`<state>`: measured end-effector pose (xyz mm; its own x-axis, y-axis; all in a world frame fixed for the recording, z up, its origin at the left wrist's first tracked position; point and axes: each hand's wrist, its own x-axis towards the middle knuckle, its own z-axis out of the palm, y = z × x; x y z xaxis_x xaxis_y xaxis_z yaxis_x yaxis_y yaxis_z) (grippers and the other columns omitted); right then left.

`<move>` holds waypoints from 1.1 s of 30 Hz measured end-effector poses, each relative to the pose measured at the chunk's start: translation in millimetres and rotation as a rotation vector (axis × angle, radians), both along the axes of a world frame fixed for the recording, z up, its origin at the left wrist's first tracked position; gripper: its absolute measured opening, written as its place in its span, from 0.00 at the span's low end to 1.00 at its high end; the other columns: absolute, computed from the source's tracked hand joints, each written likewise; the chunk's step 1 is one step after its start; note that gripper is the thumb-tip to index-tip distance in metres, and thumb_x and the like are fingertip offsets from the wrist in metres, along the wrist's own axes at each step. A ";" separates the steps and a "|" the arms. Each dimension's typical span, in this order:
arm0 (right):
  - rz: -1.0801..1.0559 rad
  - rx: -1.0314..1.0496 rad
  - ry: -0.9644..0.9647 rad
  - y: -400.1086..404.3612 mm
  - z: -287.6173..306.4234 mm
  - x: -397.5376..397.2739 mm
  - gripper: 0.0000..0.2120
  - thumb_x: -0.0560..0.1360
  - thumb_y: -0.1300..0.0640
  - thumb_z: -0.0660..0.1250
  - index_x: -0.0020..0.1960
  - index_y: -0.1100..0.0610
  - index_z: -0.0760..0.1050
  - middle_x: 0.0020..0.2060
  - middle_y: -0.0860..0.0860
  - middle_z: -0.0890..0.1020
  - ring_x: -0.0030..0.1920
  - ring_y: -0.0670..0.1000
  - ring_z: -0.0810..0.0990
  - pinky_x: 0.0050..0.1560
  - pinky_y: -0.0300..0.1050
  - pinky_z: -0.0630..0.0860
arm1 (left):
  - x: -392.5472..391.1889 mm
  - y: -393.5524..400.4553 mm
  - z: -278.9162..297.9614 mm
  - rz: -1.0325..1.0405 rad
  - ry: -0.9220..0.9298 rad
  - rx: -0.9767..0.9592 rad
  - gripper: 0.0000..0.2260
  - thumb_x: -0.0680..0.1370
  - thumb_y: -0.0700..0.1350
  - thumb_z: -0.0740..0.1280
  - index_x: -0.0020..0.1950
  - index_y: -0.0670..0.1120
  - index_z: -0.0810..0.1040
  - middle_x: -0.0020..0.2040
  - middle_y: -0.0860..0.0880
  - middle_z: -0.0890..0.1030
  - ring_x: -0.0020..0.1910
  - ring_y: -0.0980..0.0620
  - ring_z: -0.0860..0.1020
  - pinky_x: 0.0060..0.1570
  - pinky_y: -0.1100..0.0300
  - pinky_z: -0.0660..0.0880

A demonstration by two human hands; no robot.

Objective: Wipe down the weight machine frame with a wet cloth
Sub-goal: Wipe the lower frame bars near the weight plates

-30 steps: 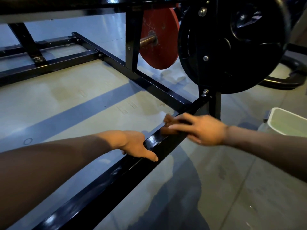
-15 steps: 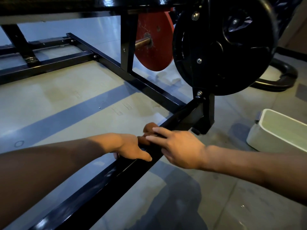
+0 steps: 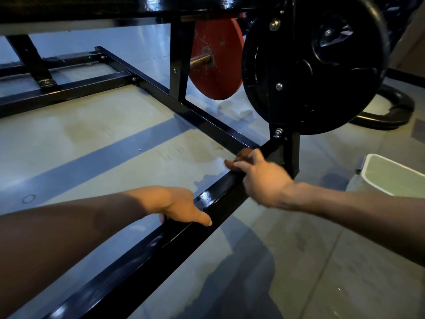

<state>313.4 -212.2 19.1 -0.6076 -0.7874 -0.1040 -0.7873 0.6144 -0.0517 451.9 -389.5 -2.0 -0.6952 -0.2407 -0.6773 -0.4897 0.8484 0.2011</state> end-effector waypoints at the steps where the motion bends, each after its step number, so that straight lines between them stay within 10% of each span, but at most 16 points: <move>1: 0.079 -0.012 -0.011 1.7 -1.0 22.0 0.26 0.83 0.54 0.59 0.79 0.40 0.61 0.75 0.52 0.57 0.51 0.59 0.83 0.46 0.46 0.75 | -0.5 0.0 1.5 -0.013 -0.005 -0.005 0.27 0.74 0.70 0.69 0.43 0.45 0.75 0.41 0.48 0.77 0.38 0.50 0.79 0.47 0.54 0.84; 6: 0.404 -0.019 -0.019 16.5 -22.0 64.2 0.29 0.83 0.52 0.61 0.82 0.44 0.57 0.75 0.56 0.59 0.40 0.56 0.79 0.37 0.46 0.70 | -2.7 -0.1 0.4 -0.069 0.001 0.069 0.19 0.75 0.66 0.69 0.53 0.52 0.74 0.47 0.49 0.79 0.51 0.45 0.83 0.51 0.48 0.84; 10: 0.612 -0.092 0.064 36.8 -27.1 -9.0 0.28 0.79 0.51 0.60 0.79 0.44 0.66 0.75 0.55 0.68 0.46 0.54 0.82 0.36 0.44 0.77 | 0.4 -3.3 -2.7 0.004 0.001 0.052 0.25 0.73 0.70 0.70 0.47 0.47 0.78 0.45 0.47 0.81 0.44 0.48 0.82 0.47 0.55 0.84; 20: -0.270 -0.029 0.106 15.0 -23.8 -90.7 0.33 0.80 0.62 0.60 0.80 0.37 0.59 0.79 0.52 0.55 0.67 0.62 0.76 0.63 0.54 0.76 | 1.8 -1.0 -2.1 0.019 0.070 -0.005 0.34 0.72 0.71 0.70 0.47 0.37 0.79 0.33 0.50 0.72 0.33 0.50 0.75 0.40 0.59 0.77; 27: 0.256 -0.112 -0.018 17.6 -22.1 38.2 0.29 0.82 0.55 0.61 0.80 0.39 0.60 0.76 0.53 0.58 0.45 0.56 0.80 0.41 0.45 0.72 | -7.0 -4.3 -0.2 -0.048 -0.027 0.005 0.28 0.71 0.72 0.69 0.43 0.45 0.78 0.41 0.46 0.81 0.45 0.42 0.85 0.50 0.54 0.83; 33: 0.458 -0.096 0.173 40.6 -30.0 -46.0 0.33 0.75 0.58 0.68 0.77 0.39 0.65 0.74 0.50 0.68 0.50 0.58 0.84 0.35 0.50 0.80 | -3.4 -6.7 -5.4 -0.028 0.014 -0.001 0.30 0.70 0.73 0.69 0.39 0.45 0.75 0.36 0.47 0.78 0.38 0.46 0.82 0.43 0.57 0.79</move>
